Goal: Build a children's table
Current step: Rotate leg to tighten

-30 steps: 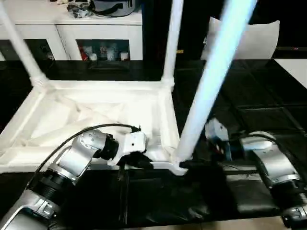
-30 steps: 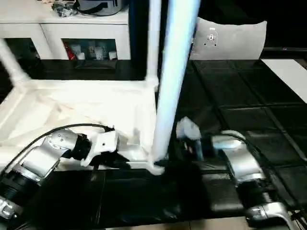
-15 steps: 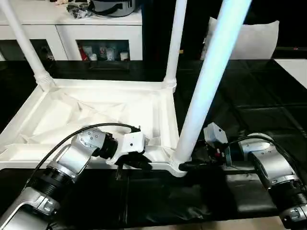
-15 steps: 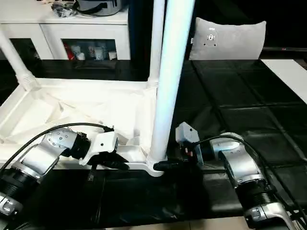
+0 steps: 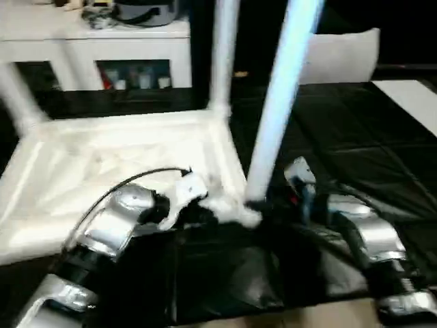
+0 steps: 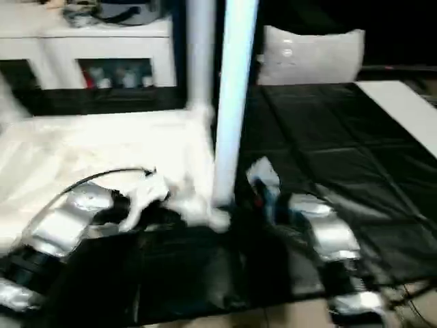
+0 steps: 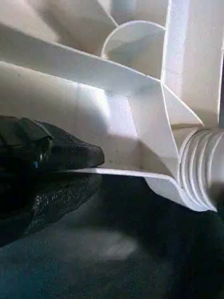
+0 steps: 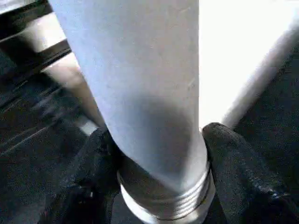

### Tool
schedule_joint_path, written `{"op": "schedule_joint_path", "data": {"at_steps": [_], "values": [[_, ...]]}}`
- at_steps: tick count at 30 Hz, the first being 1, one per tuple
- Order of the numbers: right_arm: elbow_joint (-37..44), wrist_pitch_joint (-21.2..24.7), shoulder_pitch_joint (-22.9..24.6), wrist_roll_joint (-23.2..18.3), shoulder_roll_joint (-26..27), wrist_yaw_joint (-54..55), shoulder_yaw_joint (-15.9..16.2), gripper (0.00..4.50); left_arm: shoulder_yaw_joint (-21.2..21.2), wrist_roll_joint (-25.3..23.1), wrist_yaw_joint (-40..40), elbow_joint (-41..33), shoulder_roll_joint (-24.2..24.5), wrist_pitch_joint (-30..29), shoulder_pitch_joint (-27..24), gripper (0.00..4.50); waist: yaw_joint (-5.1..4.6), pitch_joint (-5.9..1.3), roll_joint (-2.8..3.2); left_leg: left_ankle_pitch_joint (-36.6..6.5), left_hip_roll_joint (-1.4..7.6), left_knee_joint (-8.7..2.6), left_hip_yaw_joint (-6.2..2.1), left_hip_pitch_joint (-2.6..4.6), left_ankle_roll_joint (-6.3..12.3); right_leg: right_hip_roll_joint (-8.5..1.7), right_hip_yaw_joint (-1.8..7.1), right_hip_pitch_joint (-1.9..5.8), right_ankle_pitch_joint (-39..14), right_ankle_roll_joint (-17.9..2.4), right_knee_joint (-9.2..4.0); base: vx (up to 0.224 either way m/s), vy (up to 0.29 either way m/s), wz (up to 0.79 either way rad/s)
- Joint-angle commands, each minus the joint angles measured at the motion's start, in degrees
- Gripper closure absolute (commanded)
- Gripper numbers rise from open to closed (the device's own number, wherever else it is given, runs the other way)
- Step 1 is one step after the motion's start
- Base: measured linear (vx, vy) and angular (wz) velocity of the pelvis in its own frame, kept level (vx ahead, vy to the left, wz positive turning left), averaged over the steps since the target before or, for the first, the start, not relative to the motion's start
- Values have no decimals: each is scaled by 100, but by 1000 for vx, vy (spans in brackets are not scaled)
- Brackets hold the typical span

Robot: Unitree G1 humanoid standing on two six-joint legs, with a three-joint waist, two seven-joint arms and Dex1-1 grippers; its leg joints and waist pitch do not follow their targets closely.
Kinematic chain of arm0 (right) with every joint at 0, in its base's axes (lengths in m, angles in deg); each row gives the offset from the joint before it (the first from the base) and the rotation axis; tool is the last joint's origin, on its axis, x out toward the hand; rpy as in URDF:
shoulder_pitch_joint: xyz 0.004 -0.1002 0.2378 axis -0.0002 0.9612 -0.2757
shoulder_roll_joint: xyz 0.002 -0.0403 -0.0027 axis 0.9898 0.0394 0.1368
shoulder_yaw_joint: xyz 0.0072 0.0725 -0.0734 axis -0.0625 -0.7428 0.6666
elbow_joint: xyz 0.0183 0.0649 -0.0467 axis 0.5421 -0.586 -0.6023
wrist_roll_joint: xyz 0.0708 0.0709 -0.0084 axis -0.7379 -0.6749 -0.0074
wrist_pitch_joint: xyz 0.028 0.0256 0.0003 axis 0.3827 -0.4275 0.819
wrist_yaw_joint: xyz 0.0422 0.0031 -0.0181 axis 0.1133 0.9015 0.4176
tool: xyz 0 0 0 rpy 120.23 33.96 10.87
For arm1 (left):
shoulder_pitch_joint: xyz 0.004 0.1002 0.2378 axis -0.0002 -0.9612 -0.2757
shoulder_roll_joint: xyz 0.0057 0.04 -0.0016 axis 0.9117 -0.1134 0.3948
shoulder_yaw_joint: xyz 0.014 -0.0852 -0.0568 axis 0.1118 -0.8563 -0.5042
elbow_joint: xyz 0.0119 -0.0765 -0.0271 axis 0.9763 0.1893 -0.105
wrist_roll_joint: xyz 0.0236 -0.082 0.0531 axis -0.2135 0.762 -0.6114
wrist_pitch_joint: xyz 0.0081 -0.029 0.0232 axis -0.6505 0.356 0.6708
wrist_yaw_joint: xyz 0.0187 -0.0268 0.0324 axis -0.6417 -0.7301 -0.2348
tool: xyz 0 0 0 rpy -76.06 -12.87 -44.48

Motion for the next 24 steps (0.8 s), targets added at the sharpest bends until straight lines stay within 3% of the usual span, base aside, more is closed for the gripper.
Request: {"op": "schedule_joint_path", "data": {"at_steps": [1, 7, 10, 12, 14, 16, 18, 22, 24], "values": [[-79, 132, -186, 114, 555, 577, 402, 206, -54, 187, -733, -433, -694, -221, 154, 450, 11, -358, -40, -728, 53, -395, 42, -102, 208, -338, 281, 368, -2590, -375, -544, 0, 0, 0], [-187, 300, -347, 350, 1023, 1676, 266, 207, -158, -6, -1460, -387, -1132, -368, 265, 450, 7, -400, -38, -272, 47, -387, 53, -139, 414, -316, 325, 393, -1848, -548, -451, 0, 0, 0], [-169, -23, -301, 590, 1013, 1697, 384, 207, -61, -87, -1377, -489, -1053, -376, 234, 450, 14, -396, -18, -278, 66, -395, 51, -143, 441, -324, 333, 400, -1694, -606, -433, 0, 0, 0], [-155, -148, -249, 441, 996, 1531, 310, 207, -42, -105, -1307, -520, -977, -319, 205, 450, 9, -394, -12, -326, 74, -398, 52, -132, 448, -329, 341, 398, -1654, -646, -431, 0, 0, 0], [-85, -134, -216, 305, 987, 1476, 214, 139, -51, -63, -1231, -544, -910, -258, 172, 450, 6, -394, -7, -318, 79, -399, 50, -130, 471, -333, 351, 403, -1541, -721, -416, 0, 0, 0], [-27, -115, -199, 246, 976, 1472, 188, 139, -65, -22, -1201, -561, -882, -230, 151, 450, -1, -388, -3, -348, 82, -401, 55, -127, 477, -328, 354, 401, -1512, -758, -413, 0, 0, 0], [61, -152, -158, 202, 905, 1343, 188, 103, -46, 6, -1099, -545, -801, -176, 140, 450, 4, -389, 5, -350, 85, -402, 50, -126, 471, -335, 358, 407, -1493, -784, -407, 0, 0, 0], [151, -355, -86, 180, 588, 903, 160, 84, -19, 37, -780, -452, -591, 2, 143, 450, 7, -384, -11, -422, 89, -404, 53, -127, 501, -339, 363, 411, -1500, -797, -412, 0, 0, 0], [165, -399, -65, 168, 409, 667, 187, 51, 17, 46, -615, -415, -492, 104, 140, 450, 5, -382, -8, -399, 90, -401, 57, -125, 512, -333, 367, 408, -1462, -828, -401, 0, 0, 0]]}}
